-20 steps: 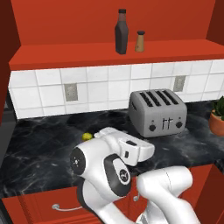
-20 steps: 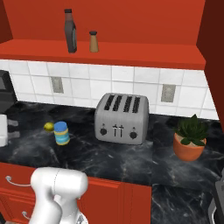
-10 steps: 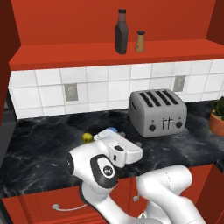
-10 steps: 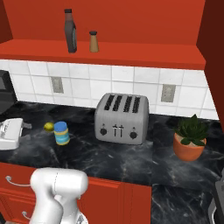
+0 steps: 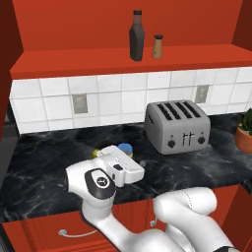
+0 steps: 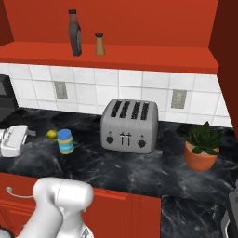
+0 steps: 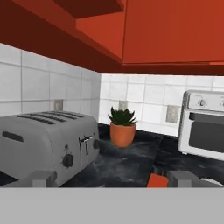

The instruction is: There are various items on the counter. Only move the condiments/shakers into the cabinet.

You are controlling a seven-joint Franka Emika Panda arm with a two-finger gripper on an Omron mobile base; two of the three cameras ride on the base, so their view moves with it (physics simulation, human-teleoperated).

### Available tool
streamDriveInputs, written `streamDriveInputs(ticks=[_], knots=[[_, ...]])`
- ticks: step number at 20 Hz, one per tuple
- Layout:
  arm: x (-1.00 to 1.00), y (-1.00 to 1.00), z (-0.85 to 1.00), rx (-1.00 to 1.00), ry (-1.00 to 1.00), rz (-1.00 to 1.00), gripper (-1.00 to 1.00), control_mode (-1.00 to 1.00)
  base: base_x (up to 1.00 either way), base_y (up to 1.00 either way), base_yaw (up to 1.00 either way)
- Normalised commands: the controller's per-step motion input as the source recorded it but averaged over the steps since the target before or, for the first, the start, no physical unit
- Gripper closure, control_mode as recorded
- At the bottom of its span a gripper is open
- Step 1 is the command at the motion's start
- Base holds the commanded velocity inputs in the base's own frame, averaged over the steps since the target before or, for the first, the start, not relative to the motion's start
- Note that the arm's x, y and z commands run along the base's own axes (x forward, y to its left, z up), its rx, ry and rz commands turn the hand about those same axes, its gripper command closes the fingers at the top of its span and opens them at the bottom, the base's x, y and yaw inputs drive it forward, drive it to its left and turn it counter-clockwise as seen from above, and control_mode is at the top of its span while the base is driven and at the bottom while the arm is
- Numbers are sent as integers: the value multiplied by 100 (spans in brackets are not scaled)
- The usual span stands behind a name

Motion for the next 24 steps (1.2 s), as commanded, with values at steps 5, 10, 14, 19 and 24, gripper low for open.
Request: streamDriveInputs(ticks=[5,10,14,19,24], knots=[[31,1,-16,0,9,1,-100,-100,0,0,0],[30,0,-22,0,9,4,-100,-100,0,0,0],[32,0,-26,0,8,8,-100,-100,0,0,0],[15,0,-43,0,0,16,-100,-100,0,0,0],[17,0,-34,1,0,11,-100,-100,0,0,0]])
